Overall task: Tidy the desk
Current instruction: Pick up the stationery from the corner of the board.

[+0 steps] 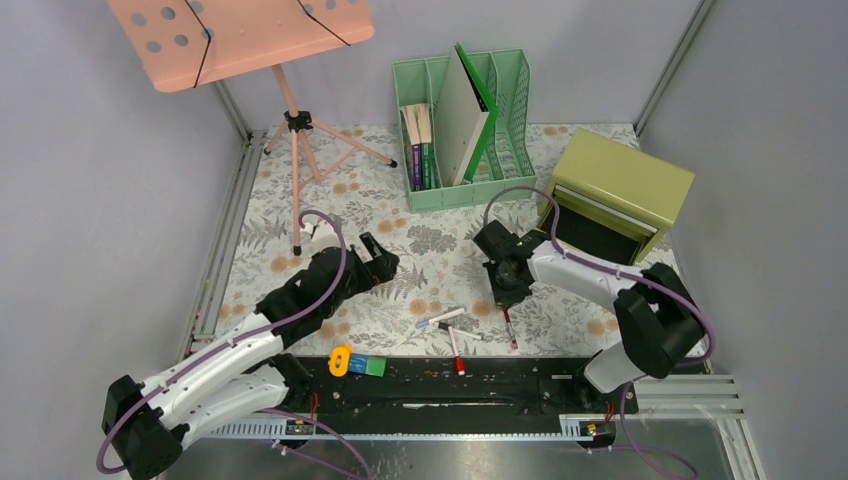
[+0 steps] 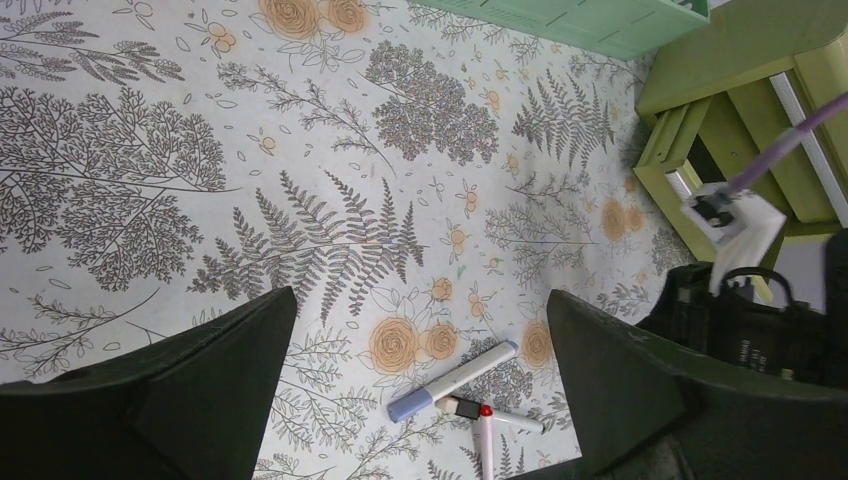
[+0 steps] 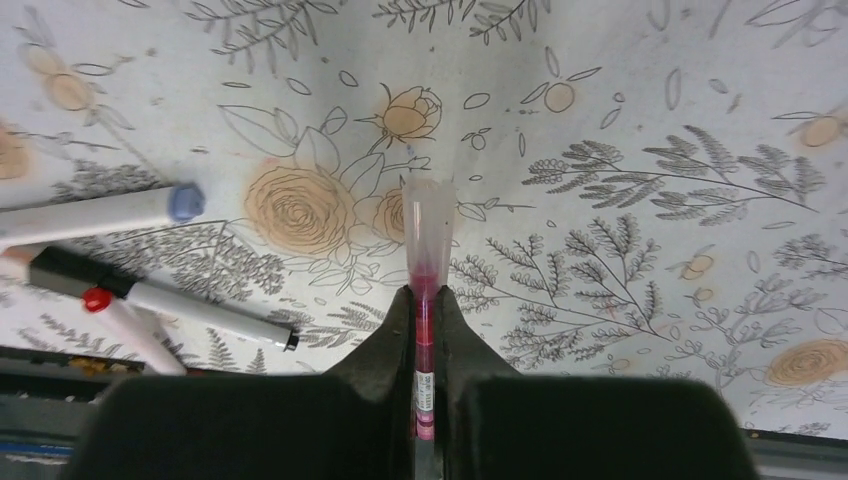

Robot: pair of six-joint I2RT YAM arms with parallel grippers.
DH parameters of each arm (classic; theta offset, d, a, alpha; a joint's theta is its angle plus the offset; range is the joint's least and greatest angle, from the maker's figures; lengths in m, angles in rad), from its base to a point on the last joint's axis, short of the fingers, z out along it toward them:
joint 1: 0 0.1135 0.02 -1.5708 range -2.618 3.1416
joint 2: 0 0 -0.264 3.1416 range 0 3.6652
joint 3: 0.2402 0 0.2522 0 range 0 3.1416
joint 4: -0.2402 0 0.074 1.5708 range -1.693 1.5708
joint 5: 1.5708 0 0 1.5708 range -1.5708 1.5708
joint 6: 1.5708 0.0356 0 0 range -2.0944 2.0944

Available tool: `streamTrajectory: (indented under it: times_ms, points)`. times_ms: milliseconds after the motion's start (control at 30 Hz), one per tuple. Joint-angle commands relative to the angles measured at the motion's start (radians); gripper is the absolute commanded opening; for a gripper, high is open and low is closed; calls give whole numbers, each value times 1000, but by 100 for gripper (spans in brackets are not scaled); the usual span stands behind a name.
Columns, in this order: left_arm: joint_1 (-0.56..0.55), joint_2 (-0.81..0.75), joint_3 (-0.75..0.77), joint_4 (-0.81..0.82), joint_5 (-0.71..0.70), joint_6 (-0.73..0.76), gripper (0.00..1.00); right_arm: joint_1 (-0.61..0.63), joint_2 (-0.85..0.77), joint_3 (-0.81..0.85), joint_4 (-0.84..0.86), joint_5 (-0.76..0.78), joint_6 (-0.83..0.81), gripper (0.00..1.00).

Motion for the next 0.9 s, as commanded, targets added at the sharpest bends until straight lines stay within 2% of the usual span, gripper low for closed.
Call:
streamTrajectory:
  times_ms: [0,300,533,733,867]
  points:
    - [7,9,59,23,27,11,99,8,-119,63,-48,60,-24,0]
    - [7,25,72,46,84,20,99,9,-363,58,-7,158,-16,0]
    - [6,22,82,65,120,55,99,4,-491,22,54,163,-18,0]
    - [8,18,73,62,103,54,99,-57,-515,8,84,53,12,0]
    - [9,10,65,54,92,46,99,-180,-539,-44,153,-126,61,0]
